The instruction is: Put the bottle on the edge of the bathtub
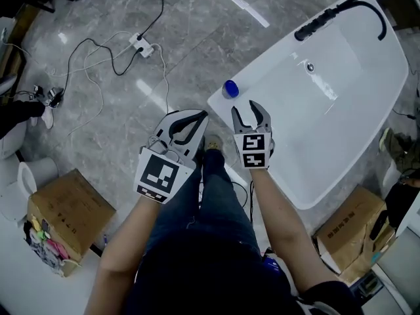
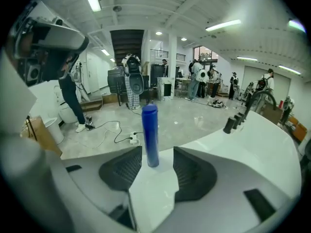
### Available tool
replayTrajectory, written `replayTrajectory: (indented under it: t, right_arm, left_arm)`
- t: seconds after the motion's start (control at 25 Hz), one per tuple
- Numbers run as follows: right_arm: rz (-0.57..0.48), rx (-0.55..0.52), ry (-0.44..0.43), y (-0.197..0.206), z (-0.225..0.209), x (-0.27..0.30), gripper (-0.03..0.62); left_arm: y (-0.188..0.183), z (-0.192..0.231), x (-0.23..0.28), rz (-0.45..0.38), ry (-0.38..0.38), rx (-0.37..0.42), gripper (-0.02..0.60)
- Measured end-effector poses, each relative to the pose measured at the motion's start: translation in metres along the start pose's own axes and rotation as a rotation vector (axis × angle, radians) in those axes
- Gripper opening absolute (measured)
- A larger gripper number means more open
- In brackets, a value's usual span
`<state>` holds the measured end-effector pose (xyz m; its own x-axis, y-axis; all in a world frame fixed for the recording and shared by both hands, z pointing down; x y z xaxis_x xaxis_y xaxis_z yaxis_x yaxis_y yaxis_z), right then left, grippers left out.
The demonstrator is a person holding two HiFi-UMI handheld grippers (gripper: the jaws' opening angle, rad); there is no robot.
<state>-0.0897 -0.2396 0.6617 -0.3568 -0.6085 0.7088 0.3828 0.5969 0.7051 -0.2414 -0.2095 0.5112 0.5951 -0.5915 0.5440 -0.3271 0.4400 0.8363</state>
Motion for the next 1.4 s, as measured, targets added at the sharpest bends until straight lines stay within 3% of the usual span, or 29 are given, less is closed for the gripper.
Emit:
replayTrajectory:
  t: [0.04, 0.12, 0.24, 0.4, 0.64, 0.92, 1.08, 1.4]
  right_arm:
    - [-0.017, 0.024, 0.026, -0.004, -0.003, -0.013, 0.202]
    - [-0.068, 0.068, 0.070, -0.018, -0.007, -0.040, 0.077]
    - [-0.140, 0.119, 0.086, -0.042, -0.009, -0.078, 0.037]
    - [-0.253, 0.154, 0.143, -0.085, -0.014, -0.136, 0.028]
    - [-0.512, 0.112, 0.268, -0.161, -0.021, -0.229, 0.028]
    - [-0.730, 0.022, 0.310, -0.239, -0.002, -0.335, 0.028]
    - [-0.795, -0.016, 0.317, -0.259, 0.016, -0.372, 0.028]
    - [-0.804, -0.040, 0.294, -0.260, 0.033, -0.384, 0.028]
  left_arm:
    - [-0.005, 0.000, -0.002, -0.007, 0.002, 0.007, 0.023]
    - [-0.015, 0.000, -0.005, -0.025, 0.005, 0.018, 0.023]
    - [-0.037, 0.000, -0.012, -0.078, 0.001, 0.012, 0.023]
    - [-0.077, 0.002, -0.027, -0.176, -0.021, 0.026, 0.023]
    - [-0.154, -0.004, -0.072, -0.384, -0.082, 0.190, 0.023]
    - [-0.220, -0.015, -0.153, -0.508, -0.170, 0.177, 0.023]
    - [-0.239, -0.028, -0.187, -0.571, -0.197, 0.179, 0.023]
    - [-0.235, -0.036, -0.199, -0.563, -0.207, 0.168, 0.023]
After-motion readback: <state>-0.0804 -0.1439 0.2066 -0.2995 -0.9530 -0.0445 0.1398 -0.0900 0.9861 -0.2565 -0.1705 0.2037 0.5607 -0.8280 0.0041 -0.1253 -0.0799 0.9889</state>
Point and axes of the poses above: the fingertips, and each gripper's own axes: x forward along the fingers, z to its left, y out of its underside, the point moved 6 cm from there along -x, backward along the fingers, and after that the axes turned 4 degrees about z, right-handed, at the moved point
